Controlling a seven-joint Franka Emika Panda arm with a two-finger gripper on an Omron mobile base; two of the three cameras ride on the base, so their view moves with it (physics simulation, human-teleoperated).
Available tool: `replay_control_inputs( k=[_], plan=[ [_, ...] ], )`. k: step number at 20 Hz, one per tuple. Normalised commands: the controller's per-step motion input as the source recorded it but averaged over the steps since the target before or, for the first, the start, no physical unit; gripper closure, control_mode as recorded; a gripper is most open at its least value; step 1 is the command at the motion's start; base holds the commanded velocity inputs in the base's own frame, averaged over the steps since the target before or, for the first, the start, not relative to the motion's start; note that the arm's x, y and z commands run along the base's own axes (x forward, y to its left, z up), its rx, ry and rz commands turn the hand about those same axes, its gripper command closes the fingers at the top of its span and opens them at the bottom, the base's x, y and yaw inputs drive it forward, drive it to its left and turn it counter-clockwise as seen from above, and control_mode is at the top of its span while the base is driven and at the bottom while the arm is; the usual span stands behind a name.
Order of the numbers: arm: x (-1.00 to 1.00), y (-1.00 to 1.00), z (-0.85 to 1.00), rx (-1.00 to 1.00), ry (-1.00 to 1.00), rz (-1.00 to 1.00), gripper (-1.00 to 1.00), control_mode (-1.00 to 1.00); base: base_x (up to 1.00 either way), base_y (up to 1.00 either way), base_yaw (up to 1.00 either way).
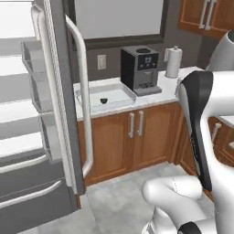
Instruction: Pick the tangerine and kiwi from the fridge and place them inside the tupperware on the counter.
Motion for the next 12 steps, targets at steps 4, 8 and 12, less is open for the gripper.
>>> replay_control_inputs(
  k=[4,8,12],
  plan=[
    [0.00,0.00,0.00,0.00,0.00,0.00,1.00,1.00,1.00,-0.36,0.58],
    [0.00,0.00,0.00,0.00,0.00,0.00,1.00,1.00,0.99,-0.55,0.46],
    [0.00,0.00,0.00,0.00,0.00,0.00,1.00,1.00,0.83,-0.68,0.29]
  ],
)
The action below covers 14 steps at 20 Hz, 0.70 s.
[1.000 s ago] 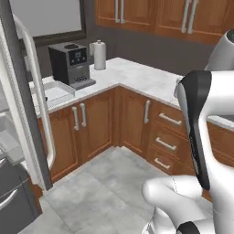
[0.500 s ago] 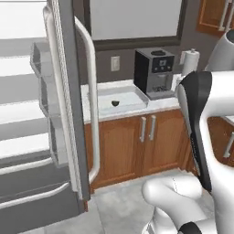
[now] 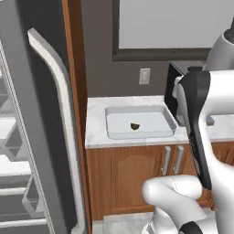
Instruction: Pick the tangerine and kiwi from the fridge and place them inside the tupperware on the counter.
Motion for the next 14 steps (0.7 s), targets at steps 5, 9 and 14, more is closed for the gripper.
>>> replay_control_inputs(
  k=[5,9,14],
  plan=[
    [0.00,0.00,0.00,0.00,0.00,0.00,1.00,1.00,0.88,-0.37,0.29],
    [0.00,0.00,0.00,0.00,0.00,0.00,1.00,1.00,0.90,-0.10,0.36],
    [0.00,0.00,0.00,0.00,0.00,0.00,1.00,1.00,0.62,-0.22,0.31]
  ],
)
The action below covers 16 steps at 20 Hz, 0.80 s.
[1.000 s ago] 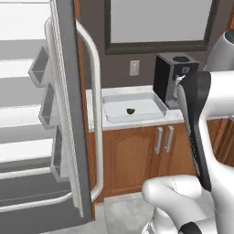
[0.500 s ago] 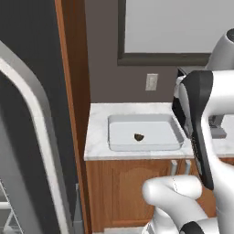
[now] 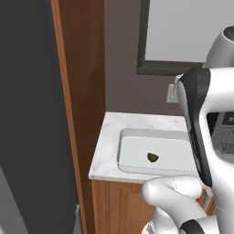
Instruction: Pick the tangerine and kiwi from the fridge and place them inside the tupperware on the counter.
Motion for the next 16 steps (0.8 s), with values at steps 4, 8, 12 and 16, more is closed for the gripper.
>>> replay_control_inputs(
  k=[4,8,12,16],
  plan=[
    [0.20,-0.19,-0.50,0.07,0.09,0.17,1.00,-1.00,0.09,-0.07,0.04],
    [0.20,-0.18,-0.80,0.00,0.29,0.36,1.00,-1.00,0.00,0.00,0.00],
    [0.25,-0.20,-0.65,0.00,0.27,0.34,1.00,-1.00,0.00,0.00,0.00],
    [0.30,-0.20,-0.52,0.00,0.30,0.25,1.00,-1.00,0.00,0.00,0.00]
  ],
)
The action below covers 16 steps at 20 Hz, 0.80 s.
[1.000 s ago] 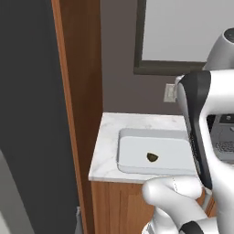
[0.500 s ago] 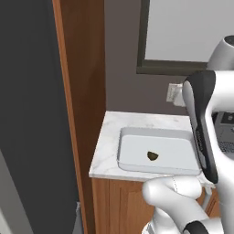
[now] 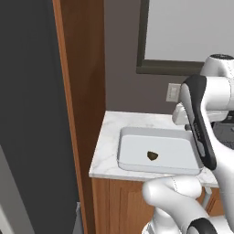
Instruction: Pick the tangerine and kiwi from the fridge and place them inside the tupperware on the counter.
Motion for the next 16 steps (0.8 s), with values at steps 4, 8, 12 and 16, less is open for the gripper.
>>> replay_control_inputs(
  k=[4,8,12,16],
  plan=[
    [0.30,-0.28,-0.57,0.00,0.14,0.23,1.00,-1.00,0.00,0.00,0.00],
    [0.26,-0.28,-0.58,0.00,0.00,0.21,1.00,-1.00,0.00,0.00,0.00],
    [0.18,-0.21,-0.57,0.00,-0.02,0.21,1.00,-1.00,0.00,0.00,0.00],
    [0.21,-0.10,-0.57,0.00,-0.09,0.19,1.00,-1.00,0.00,0.00,0.00]
  ],
)
